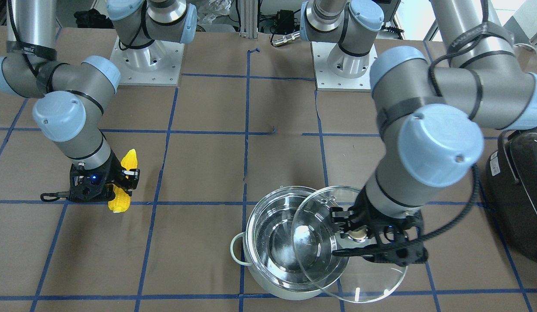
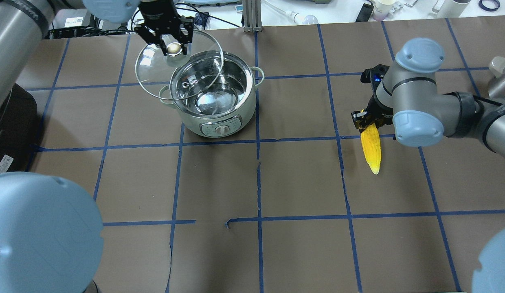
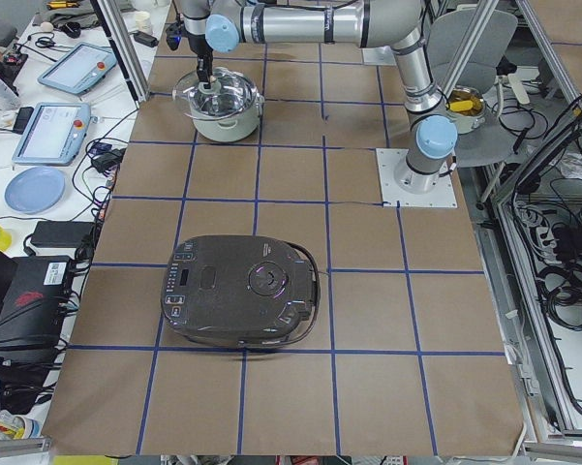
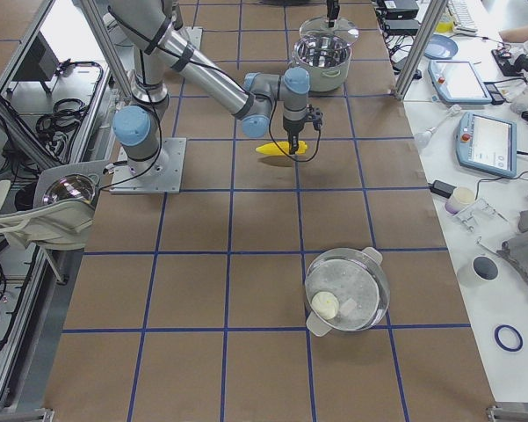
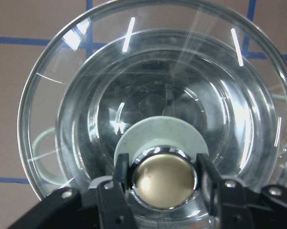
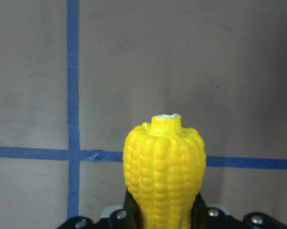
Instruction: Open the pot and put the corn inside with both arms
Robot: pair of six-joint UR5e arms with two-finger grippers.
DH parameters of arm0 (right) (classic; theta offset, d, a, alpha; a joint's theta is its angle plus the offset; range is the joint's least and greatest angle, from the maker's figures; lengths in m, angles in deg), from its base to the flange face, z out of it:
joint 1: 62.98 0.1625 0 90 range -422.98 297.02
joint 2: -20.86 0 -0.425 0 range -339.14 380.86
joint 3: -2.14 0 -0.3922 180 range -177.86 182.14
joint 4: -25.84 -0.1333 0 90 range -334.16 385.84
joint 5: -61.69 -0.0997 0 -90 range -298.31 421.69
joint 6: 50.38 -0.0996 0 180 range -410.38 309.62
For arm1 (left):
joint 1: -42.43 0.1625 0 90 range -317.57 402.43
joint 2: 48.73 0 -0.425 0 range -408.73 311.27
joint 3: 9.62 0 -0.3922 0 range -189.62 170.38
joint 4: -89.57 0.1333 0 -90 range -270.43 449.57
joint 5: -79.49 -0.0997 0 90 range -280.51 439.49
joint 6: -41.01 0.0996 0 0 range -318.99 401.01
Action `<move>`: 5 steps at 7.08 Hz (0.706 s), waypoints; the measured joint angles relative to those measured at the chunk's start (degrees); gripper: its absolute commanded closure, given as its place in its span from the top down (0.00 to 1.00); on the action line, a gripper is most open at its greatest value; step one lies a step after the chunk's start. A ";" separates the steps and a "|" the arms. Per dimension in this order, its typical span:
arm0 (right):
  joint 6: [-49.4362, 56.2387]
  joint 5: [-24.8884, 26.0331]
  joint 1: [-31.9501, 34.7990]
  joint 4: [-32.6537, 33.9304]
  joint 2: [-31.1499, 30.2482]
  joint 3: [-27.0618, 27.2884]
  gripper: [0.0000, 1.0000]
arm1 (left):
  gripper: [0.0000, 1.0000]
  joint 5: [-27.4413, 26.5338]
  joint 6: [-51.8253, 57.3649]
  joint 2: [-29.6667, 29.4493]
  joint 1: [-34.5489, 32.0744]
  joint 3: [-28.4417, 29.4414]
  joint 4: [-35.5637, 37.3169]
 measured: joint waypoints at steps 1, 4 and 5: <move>-0.79 -0.04 3.31 -4.83 -0.09 -5.84 0.24 | 0.00 -0.16 6.12 0.37 4.36 -1.22 -0.81; -4.71 -5.11 10.49 -19.32 3.58 -24.96 0.25 | 0.00 -1.02 26.22 1.71 16.97 -13.00 7.90; -7.72 -6.29 13.41 -20.77 5.48 -29.32 0.26 | 0.00 -1.07 29.11 2.69 19.65 -19.00 14.47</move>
